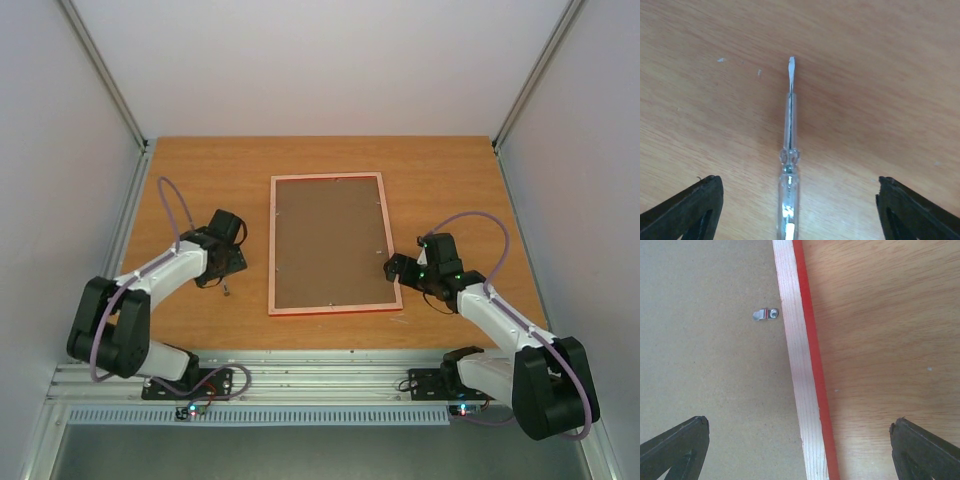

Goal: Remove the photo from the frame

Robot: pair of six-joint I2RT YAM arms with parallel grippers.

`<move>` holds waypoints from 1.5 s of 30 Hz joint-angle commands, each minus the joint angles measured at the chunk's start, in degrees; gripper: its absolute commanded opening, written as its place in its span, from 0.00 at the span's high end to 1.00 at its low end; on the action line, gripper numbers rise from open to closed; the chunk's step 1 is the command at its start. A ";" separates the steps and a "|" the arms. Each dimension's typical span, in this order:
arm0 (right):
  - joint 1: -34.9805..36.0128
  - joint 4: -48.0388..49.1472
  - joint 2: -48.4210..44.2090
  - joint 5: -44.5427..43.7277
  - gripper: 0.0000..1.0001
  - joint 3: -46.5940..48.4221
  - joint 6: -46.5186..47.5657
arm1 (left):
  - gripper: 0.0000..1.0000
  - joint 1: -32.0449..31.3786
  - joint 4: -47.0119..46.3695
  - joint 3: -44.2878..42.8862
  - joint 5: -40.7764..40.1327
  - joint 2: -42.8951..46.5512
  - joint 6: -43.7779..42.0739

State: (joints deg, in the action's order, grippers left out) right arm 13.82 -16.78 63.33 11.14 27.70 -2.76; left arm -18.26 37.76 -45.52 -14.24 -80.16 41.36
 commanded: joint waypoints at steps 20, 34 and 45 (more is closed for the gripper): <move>0.41 -0.51 -2.63 -0.19 0.02 -1.02 0.53 | 0.71 3.23 -7.95 1.68 7.66 -10.50 -2.60; 6.99 -3.67 -7.94 -3.16 0.02 0.79 1.74 | 0.99 3.32 -11.01 3.16 13.29 -1.91 -1.58; 24.47 2.27 -4.53 -9.17 0.02 6.03 1.20 | 1.00 3.22 -21.81 6.60 25.19 7.18 5.65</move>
State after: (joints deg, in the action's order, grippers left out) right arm 33.36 -19.00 56.86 4.97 30.26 -1.50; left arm -15.09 23.51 -40.82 4.80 -76.75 42.72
